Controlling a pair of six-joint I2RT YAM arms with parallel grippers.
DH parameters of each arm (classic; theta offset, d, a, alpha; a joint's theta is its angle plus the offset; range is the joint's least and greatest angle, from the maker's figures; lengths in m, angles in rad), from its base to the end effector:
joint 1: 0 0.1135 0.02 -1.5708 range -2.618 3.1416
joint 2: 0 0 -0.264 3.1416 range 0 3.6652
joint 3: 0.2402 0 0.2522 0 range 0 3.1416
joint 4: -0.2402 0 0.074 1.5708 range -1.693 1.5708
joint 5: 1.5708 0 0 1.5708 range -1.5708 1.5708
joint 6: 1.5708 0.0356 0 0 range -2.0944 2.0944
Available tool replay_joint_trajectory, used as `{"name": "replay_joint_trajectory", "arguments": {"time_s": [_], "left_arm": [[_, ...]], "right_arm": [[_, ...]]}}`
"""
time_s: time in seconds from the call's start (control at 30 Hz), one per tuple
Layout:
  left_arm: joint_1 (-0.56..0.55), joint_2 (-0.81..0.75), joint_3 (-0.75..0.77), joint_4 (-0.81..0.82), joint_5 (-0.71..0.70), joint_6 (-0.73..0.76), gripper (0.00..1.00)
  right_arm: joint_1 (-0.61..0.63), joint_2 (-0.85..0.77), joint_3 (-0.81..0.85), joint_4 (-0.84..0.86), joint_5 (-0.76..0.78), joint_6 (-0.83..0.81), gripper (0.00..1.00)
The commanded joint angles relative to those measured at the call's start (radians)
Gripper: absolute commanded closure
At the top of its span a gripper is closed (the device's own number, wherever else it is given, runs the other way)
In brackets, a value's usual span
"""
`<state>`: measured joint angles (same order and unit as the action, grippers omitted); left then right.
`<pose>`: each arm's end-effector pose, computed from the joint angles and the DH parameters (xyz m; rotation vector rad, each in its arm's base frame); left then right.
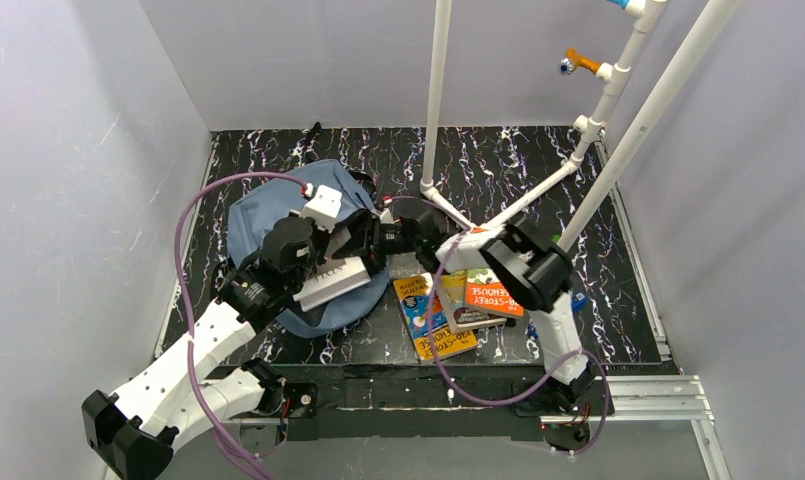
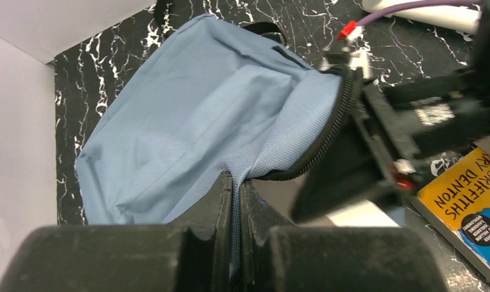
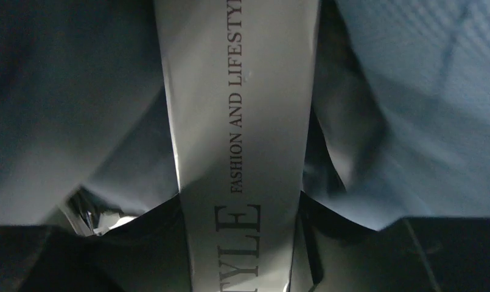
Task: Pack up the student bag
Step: Place the book in the student bag.
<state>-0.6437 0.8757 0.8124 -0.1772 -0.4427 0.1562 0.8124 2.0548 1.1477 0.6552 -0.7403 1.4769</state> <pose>0.1710 -0.1092 0.3353 0.3993 1.7428 0.0512 0.2839 0.3346 0.1662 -0.0953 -2.3787 -1.9749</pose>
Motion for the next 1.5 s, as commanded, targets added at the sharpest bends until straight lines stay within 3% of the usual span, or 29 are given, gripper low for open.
{"name": "replay_joint_trajectory", "arguments": {"time_s": [0.0, 0.07, 0.2, 0.27, 0.33, 0.4, 0.5, 0.7, 0.9, 1.03, 1.1, 1.17, 1.33, 1.47], "left_arm": [[-0.002, -0.024, -0.006, 0.078, 0.053, -0.03, 1.0], [-0.002, -0.027, -0.006, 0.072, 0.071, -0.039, 1.0], [-0.001, -0.028, 0.001, 0.059, 0.071, -0.045, 1.0], [-0.002, -0.023, 0.001, 0.058, 0.063, -0.045, 1.0], [-0.003, -0.014, 0.005, 0.049, 0.066, -0.048, 1.0], [-0.002, -0.006, 0.01, 0.04, 0.064, -0.046, 1.0], [-0.002, 0.005, 0.015, 0.033, 0.049, -0.036, 1.0], [-0.002, 0.01, 0.021, 0.021, 0.038, -0.026, 1.0], [-0.002, 0.029, 0.027, 0.012, 0.047, -0.031, 1.0], [-0.002, 0.038, 0.033, 0.008, 0.055, -0.037, 1.0], [-0.002, 0.042, 0.031, 0.012, 0.06, -0.041, 1.0], [-0.002, 0.047, 0.033, 0.013, 0.063, -0.044, 1.0], [-0.002, 0.049, 0.03, 0.007, 0.074, -0.056, 1.0], [-0.002, 0.042, 0.028, 0.005, 0.067, -0.06, 1.0]], "right_arm": [[0.02, 0.189, 0.079, 0.614, 0.144, 0.403, 0.71], [0.017, 0.24, 0.096, 0.65, 0.208, 0.41, 0.73], [0.007, 0.269, 0.181, 0.366, 0.266, 0.186, 0.6], [0.001, 0.269, 0.202, 0.258, 0.269, 0.094, 0.5], [-0.004, 0.241, 0.187, 0.203, 0.257, 0.025, 0.33], [-0.005, 0.195, 0.201, -0.011, 0.244, -0.15, 0.13], [-0.008, 0.118, 0.184, -0.264, 0.257, -0.332, 0.02], [-0.013, 0.01, 0.165, -0.62, 0.282, -0.645, 0.02], [-0.013, -0.102, 0.134, -0.826, 0.353, -0.846, 0.02], [0.003, -0.153, 0.046, -0.672, 0.295, -0.835, 0.02], [0.014, -0.138, 0.035, -0.579, 0.285, -0.828, 0.13], [0.022, -0.102, 0.052, -0.517, 0.278, -0.794, 0.3], [0.029, 0.0, 0.123, -0.28, 0.273, -0.62, 0.56], [0.029, 0.074, 0.207, -0.074, 0.319, -0.485, 0.64]]}}
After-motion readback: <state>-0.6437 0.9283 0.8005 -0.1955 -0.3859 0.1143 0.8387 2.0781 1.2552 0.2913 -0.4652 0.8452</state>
